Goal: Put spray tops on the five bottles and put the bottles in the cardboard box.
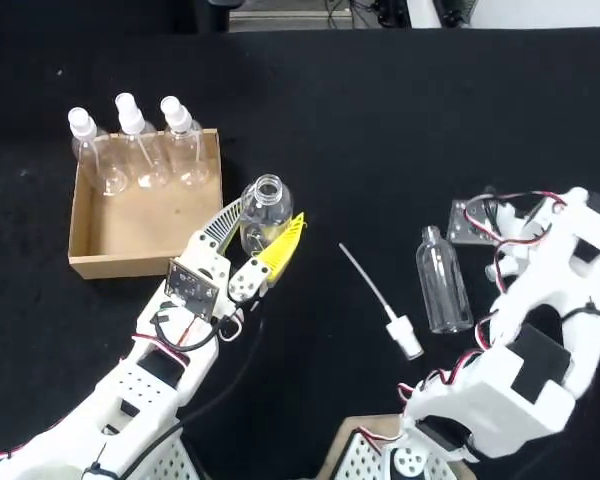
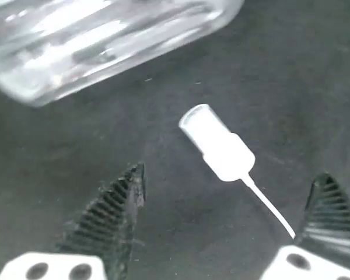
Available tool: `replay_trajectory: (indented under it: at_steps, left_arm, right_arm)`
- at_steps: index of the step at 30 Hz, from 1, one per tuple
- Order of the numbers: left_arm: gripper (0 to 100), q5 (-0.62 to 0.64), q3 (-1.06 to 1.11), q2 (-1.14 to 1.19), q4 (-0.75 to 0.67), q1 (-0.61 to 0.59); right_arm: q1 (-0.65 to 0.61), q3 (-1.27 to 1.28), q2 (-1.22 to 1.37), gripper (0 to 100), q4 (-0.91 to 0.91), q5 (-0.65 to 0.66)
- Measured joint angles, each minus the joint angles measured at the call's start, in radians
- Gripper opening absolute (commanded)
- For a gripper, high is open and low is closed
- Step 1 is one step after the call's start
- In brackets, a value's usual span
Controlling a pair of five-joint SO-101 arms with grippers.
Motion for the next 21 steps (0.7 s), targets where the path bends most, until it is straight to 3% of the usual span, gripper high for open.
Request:
replay_trajectory:
  at_steps: [10,15,19,21]
  left_arm:
    - [3,0.0,0.0,0.0,0.0,0.0]
    - [3,0.0,0.0,0.0,0.0,0.0]
    - [3,0.0,0.0,0.0,0.0,0.0]
    - [3,0.0,0.0,0.0,0.0,0.0]
  right_arm:
    - [0.003,0.037,0.091,37.9,-0.158,0.026]
    - [0.003,0.037,0.155,22.7,-0.196,0.026]
    - [0.003,0.037,0.169,0.7,-0.201,-0.002]
    - [0.002,0.037,0.17,3.8,-0.224,-0.068]
